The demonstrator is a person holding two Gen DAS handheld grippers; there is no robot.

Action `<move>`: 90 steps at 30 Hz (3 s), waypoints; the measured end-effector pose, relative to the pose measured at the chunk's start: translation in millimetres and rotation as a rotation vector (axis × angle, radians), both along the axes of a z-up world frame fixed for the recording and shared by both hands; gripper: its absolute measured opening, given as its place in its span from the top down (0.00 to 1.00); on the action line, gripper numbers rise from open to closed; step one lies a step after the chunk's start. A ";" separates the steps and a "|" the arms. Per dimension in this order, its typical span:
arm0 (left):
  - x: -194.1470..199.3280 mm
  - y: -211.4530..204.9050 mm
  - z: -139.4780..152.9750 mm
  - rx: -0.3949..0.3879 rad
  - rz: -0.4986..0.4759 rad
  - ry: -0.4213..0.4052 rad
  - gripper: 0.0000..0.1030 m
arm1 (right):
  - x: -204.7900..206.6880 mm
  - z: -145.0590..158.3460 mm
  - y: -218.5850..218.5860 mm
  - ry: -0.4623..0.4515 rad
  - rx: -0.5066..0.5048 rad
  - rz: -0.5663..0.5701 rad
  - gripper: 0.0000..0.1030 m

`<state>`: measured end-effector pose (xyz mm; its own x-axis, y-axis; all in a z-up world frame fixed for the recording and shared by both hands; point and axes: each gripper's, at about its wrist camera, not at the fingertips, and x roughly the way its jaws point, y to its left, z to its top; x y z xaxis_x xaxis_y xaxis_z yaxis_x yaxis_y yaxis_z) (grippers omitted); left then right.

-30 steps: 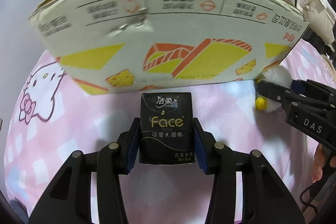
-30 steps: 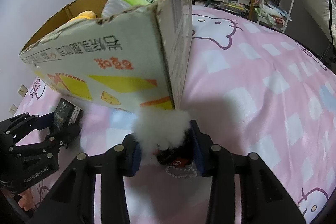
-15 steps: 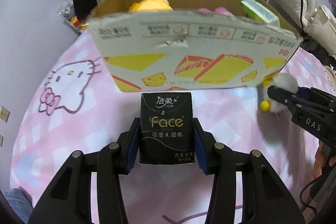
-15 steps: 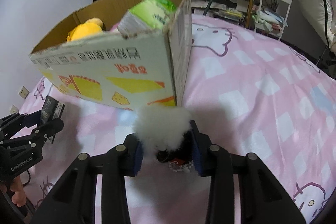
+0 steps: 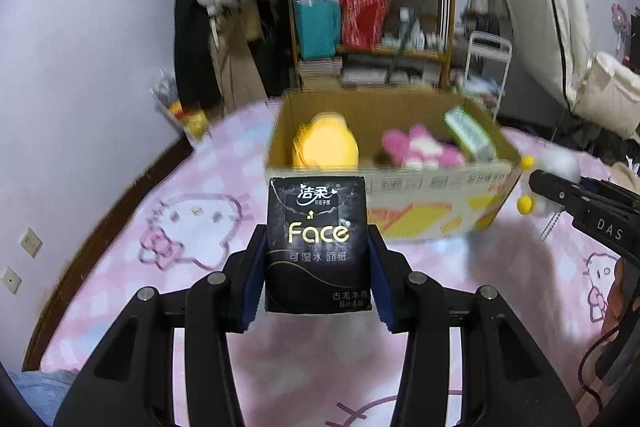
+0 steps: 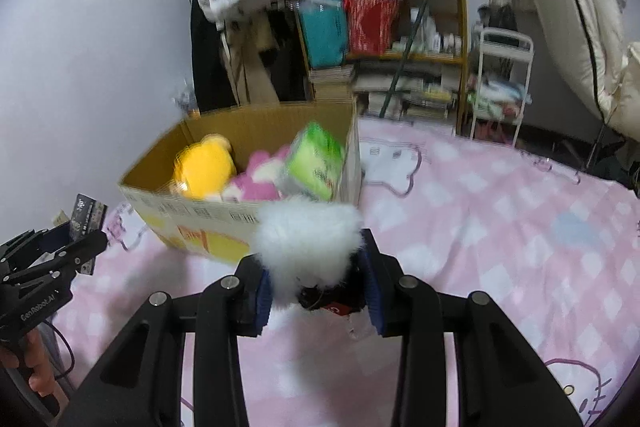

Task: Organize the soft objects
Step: 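Carry both held items over the box and open both tools to release them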

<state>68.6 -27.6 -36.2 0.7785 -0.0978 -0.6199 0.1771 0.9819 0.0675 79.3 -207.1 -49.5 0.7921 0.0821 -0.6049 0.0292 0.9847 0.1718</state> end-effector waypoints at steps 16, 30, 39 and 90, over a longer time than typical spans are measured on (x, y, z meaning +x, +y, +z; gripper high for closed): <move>-31.7 11.6 65.0 -0.022 -0.008 -0.282 0.56 | -23.1 60.2 8.3 -0.198 -0.050 0.006 0.61; -10.2 -1.2 93.2 0.000 -0.033 -0.405 0.56 | 5.3 93.8 11.5 -0.291 -0.082 0.029 0.61; 18.1 -17.0 124.8 0.005 -0.054 -0.483 0.56 | 30.7 112.7 13.0 -0.344 -0.079 0.053 0.61; 79.0 -0.8 41.9 -0.044 0.036 -0.188 0.15 | 68.0 44.9 9.3 -0.186 0.029 0.059 0.34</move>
<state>147.6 -28.4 5.7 0.8840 -0.0913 -0.4586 0.1296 0.9902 0.0527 147.3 -197.8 -4.6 0.8834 0.1470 -0.4449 -0.0634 0.9783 0.1972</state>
